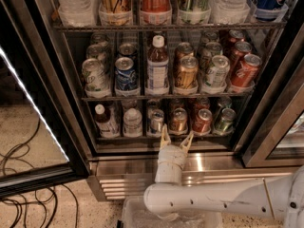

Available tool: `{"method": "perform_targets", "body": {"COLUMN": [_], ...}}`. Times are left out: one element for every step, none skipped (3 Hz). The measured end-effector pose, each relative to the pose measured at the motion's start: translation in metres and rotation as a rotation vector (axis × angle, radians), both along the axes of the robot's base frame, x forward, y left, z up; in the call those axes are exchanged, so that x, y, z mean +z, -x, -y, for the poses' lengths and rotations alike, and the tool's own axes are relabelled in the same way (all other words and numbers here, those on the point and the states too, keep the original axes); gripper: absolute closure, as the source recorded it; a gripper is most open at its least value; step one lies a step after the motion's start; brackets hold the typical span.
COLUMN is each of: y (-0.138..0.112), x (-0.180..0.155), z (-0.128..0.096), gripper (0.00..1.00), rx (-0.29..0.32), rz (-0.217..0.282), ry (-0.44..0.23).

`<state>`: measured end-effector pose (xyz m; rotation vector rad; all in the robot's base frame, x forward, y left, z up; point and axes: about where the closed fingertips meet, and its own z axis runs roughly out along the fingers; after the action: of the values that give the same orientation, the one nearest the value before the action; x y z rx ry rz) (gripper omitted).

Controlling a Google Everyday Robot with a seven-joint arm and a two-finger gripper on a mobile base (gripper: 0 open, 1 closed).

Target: Pick orange can from bottom shelf of fridge

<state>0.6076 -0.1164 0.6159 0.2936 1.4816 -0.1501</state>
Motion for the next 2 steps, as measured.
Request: {"method": "perform_targets", "body": {"y": [-0.0026, -0.0087], "x": [-0.0035, -0.0073], "z": [-0.0024, -0.0001], "gripper": [0.34, 0.34], "rx": [0.004, 0.007], "rz": [-0.004, -0.011], "ry": [0.017, 0.035]}}
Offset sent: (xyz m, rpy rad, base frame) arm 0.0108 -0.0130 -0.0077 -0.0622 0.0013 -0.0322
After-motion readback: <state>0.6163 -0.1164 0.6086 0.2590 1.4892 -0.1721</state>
